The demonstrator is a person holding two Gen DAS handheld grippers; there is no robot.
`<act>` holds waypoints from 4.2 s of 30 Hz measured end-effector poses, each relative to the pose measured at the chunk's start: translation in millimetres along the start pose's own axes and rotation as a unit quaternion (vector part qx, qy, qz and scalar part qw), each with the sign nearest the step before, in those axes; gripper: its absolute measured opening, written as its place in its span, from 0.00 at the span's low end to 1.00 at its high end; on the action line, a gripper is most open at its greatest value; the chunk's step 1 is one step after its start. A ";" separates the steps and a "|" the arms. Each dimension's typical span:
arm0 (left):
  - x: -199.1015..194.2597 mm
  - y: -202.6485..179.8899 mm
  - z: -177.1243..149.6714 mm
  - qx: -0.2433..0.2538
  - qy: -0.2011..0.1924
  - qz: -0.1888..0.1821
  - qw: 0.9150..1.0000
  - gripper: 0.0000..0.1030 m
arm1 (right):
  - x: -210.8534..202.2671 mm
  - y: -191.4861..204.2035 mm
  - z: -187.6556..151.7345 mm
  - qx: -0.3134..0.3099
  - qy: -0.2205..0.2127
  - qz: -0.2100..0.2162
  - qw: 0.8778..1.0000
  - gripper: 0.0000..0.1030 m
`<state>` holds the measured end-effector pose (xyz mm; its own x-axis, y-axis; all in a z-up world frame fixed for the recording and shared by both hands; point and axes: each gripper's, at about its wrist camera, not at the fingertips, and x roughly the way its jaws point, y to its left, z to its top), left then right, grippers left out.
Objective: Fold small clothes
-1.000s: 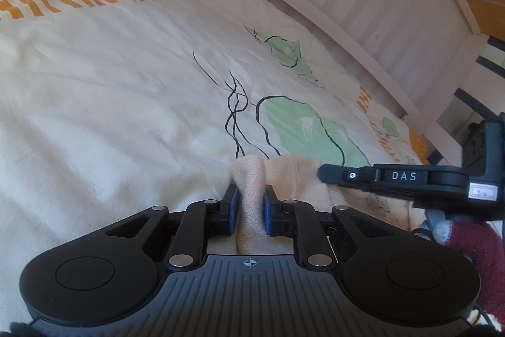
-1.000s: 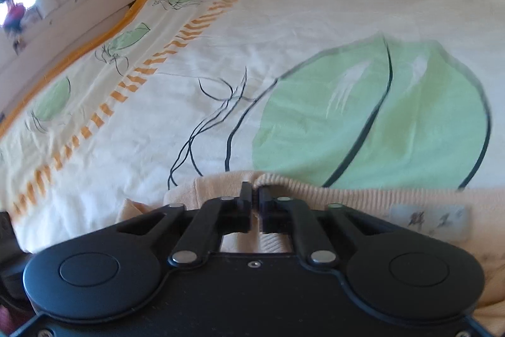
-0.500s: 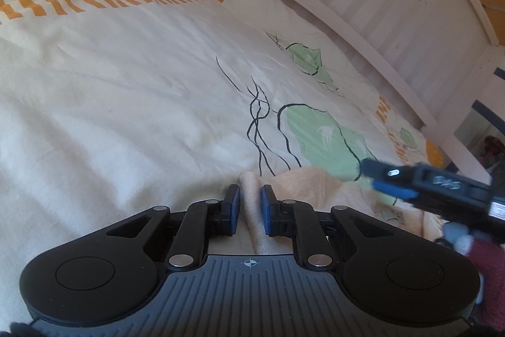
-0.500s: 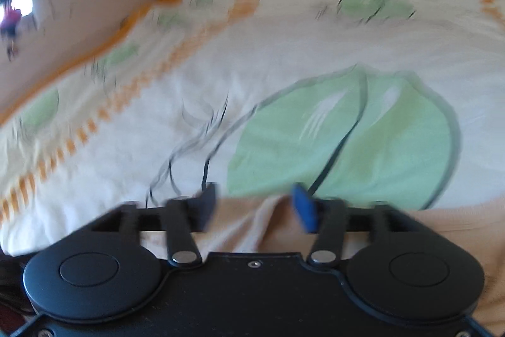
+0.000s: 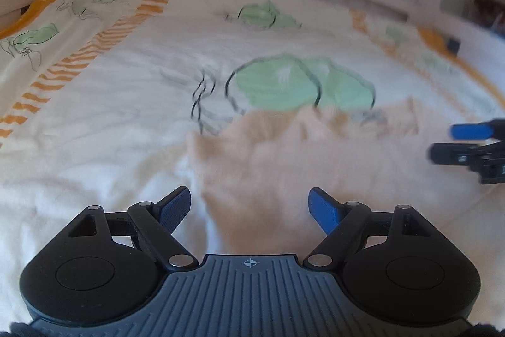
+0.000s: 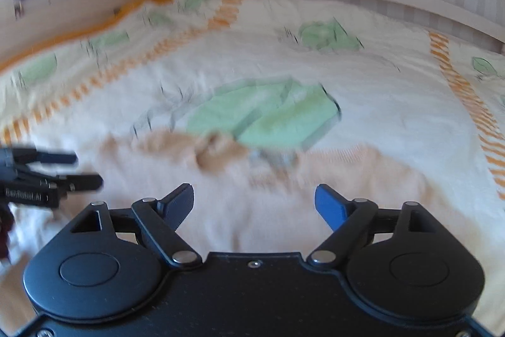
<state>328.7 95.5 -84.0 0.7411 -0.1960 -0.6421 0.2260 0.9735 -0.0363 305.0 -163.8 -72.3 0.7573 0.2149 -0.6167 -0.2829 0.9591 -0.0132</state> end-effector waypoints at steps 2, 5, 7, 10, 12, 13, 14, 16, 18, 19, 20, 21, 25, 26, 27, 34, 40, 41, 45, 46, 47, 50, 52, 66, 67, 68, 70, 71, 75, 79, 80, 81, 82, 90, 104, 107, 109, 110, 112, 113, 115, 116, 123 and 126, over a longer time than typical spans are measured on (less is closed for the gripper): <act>4.2 9.7 -9.8 -0.008 0.002 0.014 1.000 0.83 | 5.6 -10.8 -13.0 -0.007 0.027 -0.045 0.999 0.83; 2.6 20.3 -10.4 -0.040 0.003 0.013 0.999 0.85 | 2.9 -37.4 -25.9 0.028 0.028 -0.054 0.998 0.85; 1.8 17.1 -6.4 -0.030 0.013 0.020 0.999 0.85 | -2.6 -47.5 -23.2 0.045 0.023 -0.043 0.998 0.85; -6.4 16.9 -2.1 -0.045 0.022 0.028 0.998 0.85 | -27.9 -59.6 -22.1 0.077 -0.003 -0.046 0.996 0.86; -21.5 18.4 -2.6 -0.070 0.025 0.025 0.997 0.85 | -51.3 -70.4 -28.2 0.105 -0.021 -0.041 0.993 0.87; -31.1 17.7 -4.1 -0.080 0.024 0.017 0.996 0.85 | -63.6 -74.2 -33.8 0.115 -0.026 -0.040 0.992 0.88; -40.8 16.6 -6.5 -0.087 0.022 0.007 0.996 0.86 | -75.7 -77.5 -43.0 0.121 -0.027 -0.040 0.991 0.89; -61.6 10.9 -14.2 -0.095 0.022 -0.013 0.995 0.91 | -98.8 -82.0 -59.1 0.129 -0.028 -0.039 0.990 0.94; -81.9 3.0 -25.4 -0.097 0.024 -0.025 0.995 0.91 | -114.6 -84.8 -73.8 0.137 -0.021 -0.041 0.990 0.95; -91.7 -1.1 -32.1 -0.098 0.025 -0.029 0.994 0.91 | -122.6 -85.4 -82.1 0.142 -0.016 -0.041 0.989 0.97; -100.9 -5.0 -39.1 -0.101 0.027 -0.032 0.994 0.91 | -130.1 -85.8 -90.7 0.149 -0.009 -0.039 0.988 0.98; -109.1 -8.8 -46.1 -0.104 0.029 -0.037 0.993 0.91 | -135.9 -86.1 -98.6 0.156 -0.002 -0.037 0.987 1.00; -134.5 -18.6 -72.1 -0.126 0.043 -0.052 0.990 0.91 | -158.3 -84.5 -131.2 0.193 0.032 -0.024 0.980 1.00; -139.1 -20.1 -78.6 -0.136 0.048 -0.056 0.988 0.91 | -161.8 -83.6 -137.8 0.202 0.038 -0.022 0.978 1.00; -142.9 -21.0 -84.1 -0.147 0.053 -0.058 0.986 0.91 | -166.8 -82.7 -145.2 0.212 0.044 -0.020 0.976 1.00; -162.6 -34.1 -105.7 -0.149 0.071 -0.072 0.984 0.91 | -194.4 -82.1 -177.0 0.258 0.061 -0.001 0.964 1.00; -173.1 -43.1 -116.3 -0.130 0.084 -0.078 0.985 0.91 | -209.0 -89.5 -189.7 0.306 0.075 0.023 0.949 1.00; -174.7 -43.1 -118.7 -0.130 0.086 -0.078 0.985 0.91 | -210.6 -89.5 -191.6 0.313 0.078 0.031 0.946 1.00; -178.1 -42.4 -125.6 -0.129 0.094 -0.080 0.984 0.91 | -214.2 -89.7 -198.8 0.341 0.085 0.068 0.934 1.00; -178.5 -42.2 -127.6 -0.129 0.096 -0.081 0.984 0.91 | -214.6 -89.2 -200.6 0.346 0.087 0.076 0.931 1.00; -178.0 -41.9 -128.9 -0.128 0.098 -0.082 0.983 0.91 | -215.2 -87.7 -202.4 0.351 0.090 0.083 0.928 1.00; -179.7 -40.3 -134.5 -0.133 0.107 -0.083 0.982 0.94 | -215.4 -85.5 -206.8 0.354 0.092 0.093 0.926 1.00; -176.6 -38.5 -137.2 -0.137 0.113 -0.090 0.980 0.99 | -214.8 -83.4 -207.1 0.349 0.092 0.092 0.928 1.00; -183.1 -36.4 -143.5 -0.166 0.115 -0.085 0.976 0.99 | -210.8 -73.2 -205.2 0.312 0.100 0.077 0.942 1.00; -182.8 -34.8 -144.4 -0.171 0.115 -0.087 0.975 0.99 | -210.6 -73.0 -205.1 0.311 0.100 0.076 0.942 1.00; -181.2 -33.3 -144.3 -0.176 0.116 -0.090 0.973 0.99 | -210.2 -72.4 -204.9 0.309 0.101 0.075 0.943 1.00; -177.3 -31.9 -143.7 -0.182 0.121 -0.093 0.971 0.99 | -210.1 -71.4 -205.1 0.305 0.101 0.074 0.944 1.00; -175.5 -31.4 -143.5 -0.183 0.122 -0.094 0.971 0.99 | -209.4 -70.8 -204.9 0.303 0.101 0.073 0.945 1.00; -173.1 -31.6 -143.1 -0.183 0.121 -0.098 0.971 0.99 | -208.7 -70.7 -205.4 0.300 0.100 0.073 0.946 1.00; -172.1 -31.6 -142.6 -0.181 0.115 -0.103 0.971 0.99 | -208.0 -70.4 -205.7 0.299 0.099 0.073 0.946 1.00; -171.5 -32.3 -141.9 -0.181 0.114 -0.104 0.971 0.99 | -208.0 -70.6 -205.4 0.299 0.099 0.073 0.947 1.00; -170.9 -32.9 -141.6 -0.180 0.112 -0.105 0.972 0.99 | -208.0 -70.5 -205.5 0.298 0.098 0.072 0.947 1.00; -170.2 -34.0 -140.9 -0.178 0.110 -0.107 0.972 0.99 | -208.1 -70.5 -205.4 0.298 0.098 0.072 0.947 1.00; -170.5 -35.7 -142.0 -0.174 0.100 -0.109 0.974 0.99 | -209.6 -70.3 -206.2 0.299 0.093 0.073 0.947 1.00; -176.8 -27.2 -144.0 -0.200 0.093 -0.120 0.968 0.73 | -208.9 -62.3 -201.6 0.258 0.114 0.081 0.956 1.00; -176.1 -27.9 -143.6 -0.199 0.094 -0.126 0.967 0.72 | -209.7 -62.9 -202.9 0.263 0.109 0.094 0.954 1.00; -176.2 -30.2 -142.7 -0.192 0.095 -0.123 0.969 0.72 | -210.1 -62.2 -203.1 0.262 0.108 0.098 0.954 1.00; -176.4 -32.1 -142.3 -0.187 0.095 -0.121 0.970 0.72 | -210.3 -61.6 -202.9 0.261 0.108 0.098 0.954 1.00; -176.0 -34.6 -141.7 -0.179 0.097 -0.116 0.972 0.72 | -210.6 -61.1 -202.9 0.259 0.107 0.099 0.955 1.00; -175.8 -35.6 -141.4 -0.177 0.097 -0.115 0.973 0.72 | -210.3 -61.1 -202.9 0.259 0.106 0.100 0.955 1.00; -175.3 -36.2 -141.6 -0.174 0.098 -0.113 0.973 0.72 | -210.6 -61.4 -203.1 0.260 0.105 0.100 0.955 0.99; -175.2 -36.1 -141.6 -0.174 0.098 -0.114 0.973 0.72 | -211.1 -61.8 -203.2 0.262 0.104 0.099 0.954 0.98; -176.6 -32.1 -143.4 -0.187 0.093 -0.103 0.973 0.14 | -213.7 -71.6 -209.4 0.301 0.098 0.106 0.943 0.32; -179.7 -34.3 -142.5 -0.182 0.083 -0.103 0.974 0.06 | -212.4 -70.2 -210.3 0.306 0.097 0.116 0.940 0.15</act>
<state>97.6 114.1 -76.4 0.5841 -0.3987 -0.7070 0.0970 0.8991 -0.4269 40.2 -315.5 -105.9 0.5778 0.4513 -0.6800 0.0095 0.8294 0.5585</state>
